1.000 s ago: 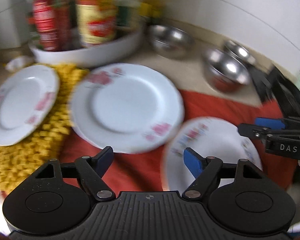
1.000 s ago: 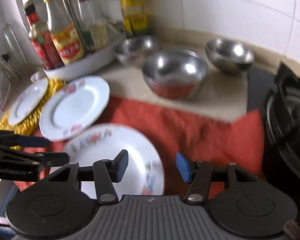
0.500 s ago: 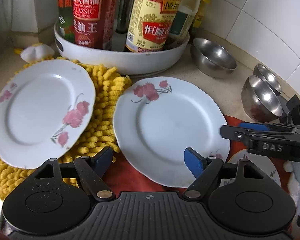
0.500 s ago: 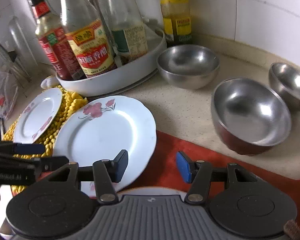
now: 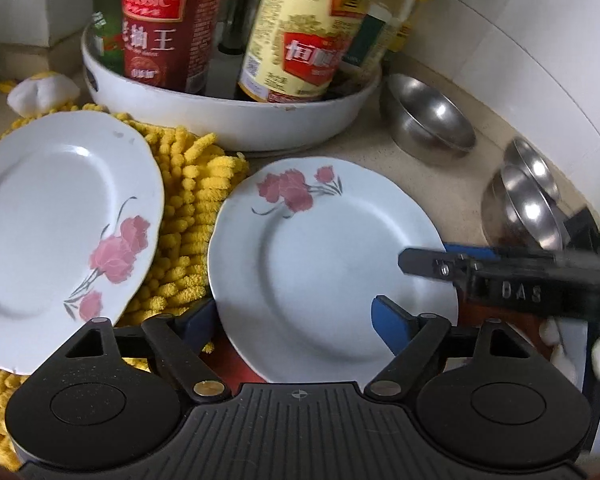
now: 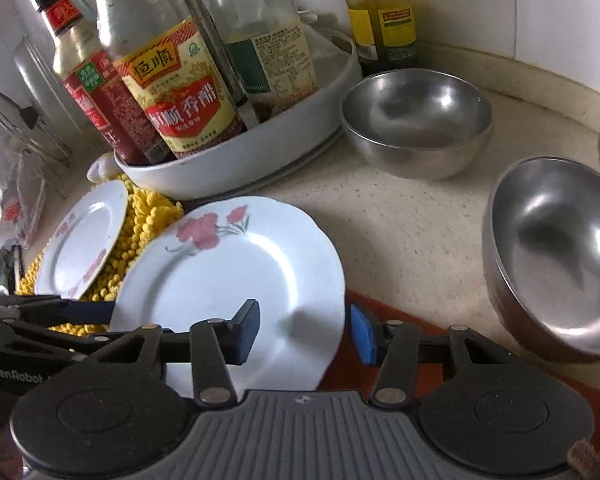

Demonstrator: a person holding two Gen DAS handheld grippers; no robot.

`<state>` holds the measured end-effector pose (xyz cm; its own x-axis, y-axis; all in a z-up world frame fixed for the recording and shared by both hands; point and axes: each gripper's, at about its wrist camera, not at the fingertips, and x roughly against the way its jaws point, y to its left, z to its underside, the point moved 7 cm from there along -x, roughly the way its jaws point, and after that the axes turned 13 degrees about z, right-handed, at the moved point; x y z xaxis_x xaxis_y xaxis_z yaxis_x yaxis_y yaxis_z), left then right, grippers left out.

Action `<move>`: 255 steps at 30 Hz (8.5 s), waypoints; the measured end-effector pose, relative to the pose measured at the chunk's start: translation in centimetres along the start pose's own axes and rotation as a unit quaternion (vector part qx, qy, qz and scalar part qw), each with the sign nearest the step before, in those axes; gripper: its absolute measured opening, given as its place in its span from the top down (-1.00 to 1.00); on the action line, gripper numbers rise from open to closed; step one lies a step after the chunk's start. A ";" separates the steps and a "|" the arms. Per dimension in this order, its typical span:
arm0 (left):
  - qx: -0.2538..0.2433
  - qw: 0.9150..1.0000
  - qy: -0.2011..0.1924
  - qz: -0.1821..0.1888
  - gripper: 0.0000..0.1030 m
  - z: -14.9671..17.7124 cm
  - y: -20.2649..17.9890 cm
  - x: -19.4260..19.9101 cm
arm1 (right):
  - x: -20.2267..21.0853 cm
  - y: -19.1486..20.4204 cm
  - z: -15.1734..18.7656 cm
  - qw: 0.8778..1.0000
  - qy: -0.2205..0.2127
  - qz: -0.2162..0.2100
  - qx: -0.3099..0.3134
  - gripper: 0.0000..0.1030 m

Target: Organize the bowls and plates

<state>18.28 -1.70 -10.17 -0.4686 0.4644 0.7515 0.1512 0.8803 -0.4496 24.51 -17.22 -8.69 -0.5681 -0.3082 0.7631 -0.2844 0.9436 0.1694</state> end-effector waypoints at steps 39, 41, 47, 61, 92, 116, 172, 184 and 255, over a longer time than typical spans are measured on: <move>-0.027 0.998 -0.064 -0.003 -0.80 -0.7 -2.4 4.0 | 3.9 0.6 -0.6 0.999 -0.028 -0.002 0.016 0.17; -0.036 0.997 -0.065 0.002 -0.80 -0.5 -3.3 4.1 | 5.0 0.1 -0.2 0.999 -0.032 0.000 0.012 0.17; -0.065 0.997 -0.043 0.028 -0.81 0.9 -5.6 3.4 | 7.6 -1.2 1.7 0.999 -0.034 0.021 -0.008 0.17; -0.127 0.989 0.038 0.072 -0.81 5.5 -9.8 0.7 | 11.3 -5.0 8.4 0.994 -0.002 0.079 -0.072 0.17; -0.052 0.998 -0.040 -0.001 -0.80 4.6 -3.5 6.8 | 12.2 -2.3 7.7 0.997 -0.038 0.066 0.006 0.17; 0.057 0.989 -0.097 -0.099 -0.85 -1.5 15.6 12.4 | 0.5 15.7 -1.0 0.993 -0.020 -0.013 0.115 0.17; -0.014 0.996 -0.043 -0.081 -0.93 0.4 13.0 8.1 | -2.6 16.7 0.6 0.994 0.040 -0.056 0.083 0.32; -0.007 0.995 -0.056 -0.087 -0.83 0.4 13.1 8.4 | -2.1 16.8 1.3 0.996 0.029 -0.033 0.074 0.31; -0.212 0.977 0.028 0.020 -0.85 10.1 -14.2 0.2 | 15.1 -6.8 16.3 0.985 -0.014 0.082 -0.148 0.32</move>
<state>7.25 -15.10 -8.47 -0.4078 0.4926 0.7688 0.5212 0.8169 -0.2470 5.29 -30.21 -8.51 -0.6100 -0.1484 0.7783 0.0488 0.9734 0.2238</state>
